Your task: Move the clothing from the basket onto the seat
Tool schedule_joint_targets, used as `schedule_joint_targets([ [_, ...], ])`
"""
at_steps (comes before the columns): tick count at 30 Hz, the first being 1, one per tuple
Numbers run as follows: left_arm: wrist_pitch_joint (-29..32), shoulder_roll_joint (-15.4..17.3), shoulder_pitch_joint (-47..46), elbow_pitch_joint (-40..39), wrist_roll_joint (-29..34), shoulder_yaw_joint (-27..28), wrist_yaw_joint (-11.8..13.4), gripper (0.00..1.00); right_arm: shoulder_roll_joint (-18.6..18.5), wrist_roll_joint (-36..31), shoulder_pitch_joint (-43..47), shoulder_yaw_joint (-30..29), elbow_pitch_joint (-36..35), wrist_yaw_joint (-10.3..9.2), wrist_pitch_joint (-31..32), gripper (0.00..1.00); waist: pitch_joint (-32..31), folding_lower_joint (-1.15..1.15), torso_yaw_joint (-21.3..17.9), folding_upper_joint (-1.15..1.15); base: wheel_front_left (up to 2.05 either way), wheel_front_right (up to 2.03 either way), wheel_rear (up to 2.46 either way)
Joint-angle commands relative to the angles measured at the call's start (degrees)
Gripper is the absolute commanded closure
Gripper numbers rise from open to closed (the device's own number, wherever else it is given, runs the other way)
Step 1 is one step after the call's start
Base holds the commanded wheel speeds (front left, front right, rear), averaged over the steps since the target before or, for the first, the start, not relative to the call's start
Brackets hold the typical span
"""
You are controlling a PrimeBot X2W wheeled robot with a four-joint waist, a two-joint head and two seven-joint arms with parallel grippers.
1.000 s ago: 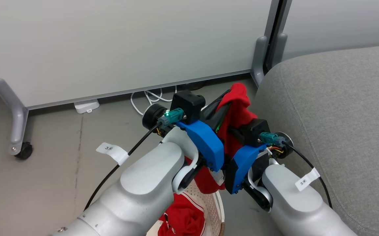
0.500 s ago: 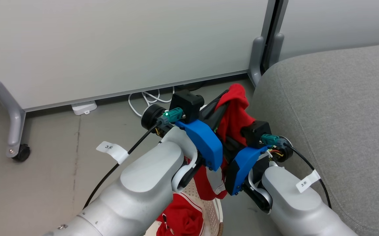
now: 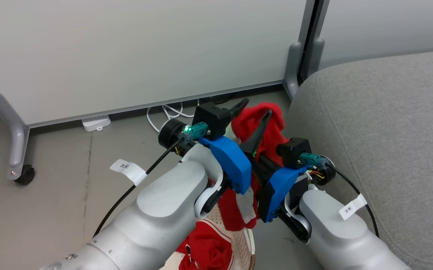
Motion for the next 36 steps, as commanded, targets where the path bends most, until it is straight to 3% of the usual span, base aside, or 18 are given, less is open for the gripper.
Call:
schedule_joint_targets([
  [1,-0.3,0.1,-1.2,0.3,-0.2,-0.2,0.2,0.00,-0.1,0.5,-0.9,0.3,0.2,0.03,-0.3,1.00,0.0,0.00,0.1,0.00,0.00,0.00,0.00],
  [11,-1.3,0.2,-1.2,1.5,-0.5,-0.1,0.5,0.00,-0.1,1.8,-1.4,1.5,0.8,0.03,-0.7,1.00,0.0,0.00,0.4,0.00,0.00,0.00,0.00],
  [19,-3.0,3.3,2.9,0.7,1.1,2.8,1.6,0.00,-0.1,1.4,-1.8,-0.6,0.8,0.03,-1.3,1.00,0.3,0.00,0.8,0.00,0.00,0.00,0.00],
  [24,-3.0,7.3,8.8,-5.9,5.6,9.5,3.0,0.00,-0.1,-0.4,-1.8,-3.2,-0.1,0.03,-1.6,1.00,0.8,0.00,0.6,0.00,0.00,0.00,0.00],
  [29,-3.1,10.7,17.2,-13.0,11.5,16.7,2.6,0.00,-0.1,-3.1,-0.1,-6.9,-2.1,0.03,-1.5,1.00,1.1,0.00,0.4,0.00,0.00,0.00,0.00],
  [36,-3.1,11.3,28.9,-21.3,19.5,27.3,0.2,0.00,-0.2,-7.3,3.7,-11.8,-7.0,0.03,-1.5,1.00,1.0,0.00,0.0,0.00,0.00,0.00,0.00],
])
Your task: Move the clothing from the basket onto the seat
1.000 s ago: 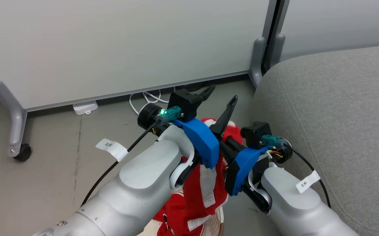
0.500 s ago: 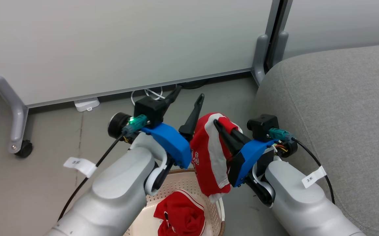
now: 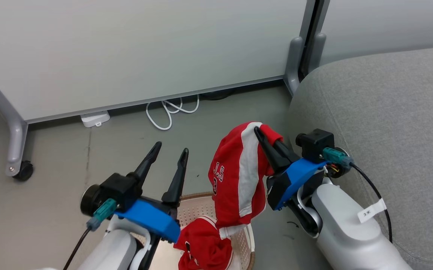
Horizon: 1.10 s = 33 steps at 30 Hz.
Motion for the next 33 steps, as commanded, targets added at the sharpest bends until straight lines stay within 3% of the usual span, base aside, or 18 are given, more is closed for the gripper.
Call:
schedule_joint_targets([
  [1,-0.3,0.0,1.5,-1.1,1.1,1.5,-0.5,0.00,-0.2,-0.5,1.1,-0.6,-0.9,0.03,-0.2,1.00,-0.1,0.00,-0.1,0.00,0.00,0.00,0.00],
  [8,-0.3,-2.1,11.1,-5.5,7.1,11.5,-3.0,0.00,-0.7,-3.5,5.9,-5.1,-6.8,0.03,1.8,1.00,-0.4,0.00,-0.9,0.00,0.00,0.00,0.00],
  [16,-0.3,-5.0,15.8,-7.6,12.0,18.3,-5.2,0.00,-1.2,-7.0,11.5,-10.7,-15.2,0.03,5.6,1.00,0.1,0.00,-2.1,0.00,0.00,0.00,0.00],
  [33,-0.3,-6.4,14.0,-7.1,15.7,19.9,-6.5,0.00,0.0,-9.0,17.3,-13.4,-26.0,0.03,10.2,1.00,2.2,0.00,-12.4,0.00,0.00,0.00,0.00],
])
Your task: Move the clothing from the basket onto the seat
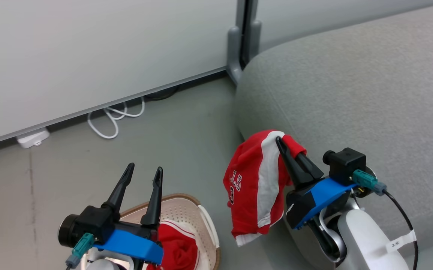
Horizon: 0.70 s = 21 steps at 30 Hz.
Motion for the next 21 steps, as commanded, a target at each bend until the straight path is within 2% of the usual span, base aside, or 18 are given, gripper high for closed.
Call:
schedule_joint_targets([
  [1,-0.3,0.6,-0.8,-0.1,0.1,-0.1,-0.4,0.00,0.1,-0.1,1.0,0.0,-0.6,0.03,0.2,1.00,0.9,0.00,-2.3,0.00,0.00,0.00,0.00],
  [13,-0.3,2.2,-1.8,-0.6,0.0,-2.0,-0.3,0.00,0.2,2.3,2.6,0.8,-2.7,0.03,-0.8,1.00,2.5,0.00,-9.9,0.00,0.00,0.00,0.00],
  [21,-0.3,2.5,-2.0,-0.6,-0.3,-2.2,-0.3,0.00,0.2,3.0,3.3,0.5,-3.2,0.03,-1.4,1.00,3.1,0.00,-11.4,0.00,0.00,0.00,0.00],
])
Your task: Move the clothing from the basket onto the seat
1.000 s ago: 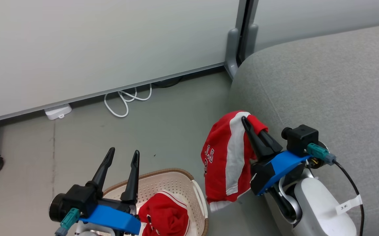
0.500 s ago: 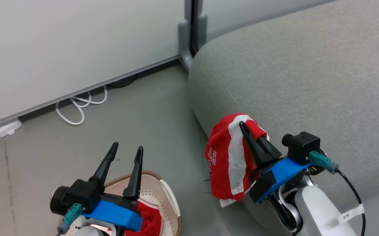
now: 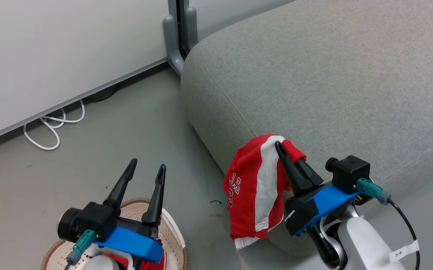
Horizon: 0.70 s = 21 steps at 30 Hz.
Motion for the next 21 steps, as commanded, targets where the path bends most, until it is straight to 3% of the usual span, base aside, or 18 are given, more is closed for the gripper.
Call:
schedule_joint_targets([
  [1,-0.3,0.4,-0.6,-0.2,-0.1,0.2,0.0,0.00,0.1,0.4,0.8,0.0,-0.4,0.03,-0.4,1.00,0.1,0.00,-0.1,0.00,0.00,0.00,0.00],
  [14,-0.3,1.3,-1.9,-1.0,0.5,0.0,0.0,0.00,0.1,1.5,-5.4,-4.7,0.5,0.03,-1.6,1.00,3.2,0.00,1.2,0.00,0.00,0.00,0.00],
  [21,-0.3,2.9,-4.5,-2.5,1.4,-0.5,-0.1,0.00,0.1,1.5,-16.9,-12.8,4.8,0.03,-3.0,1.00,9.4,0.00,3.0,0.00,0.00,0.00,0.00],
])
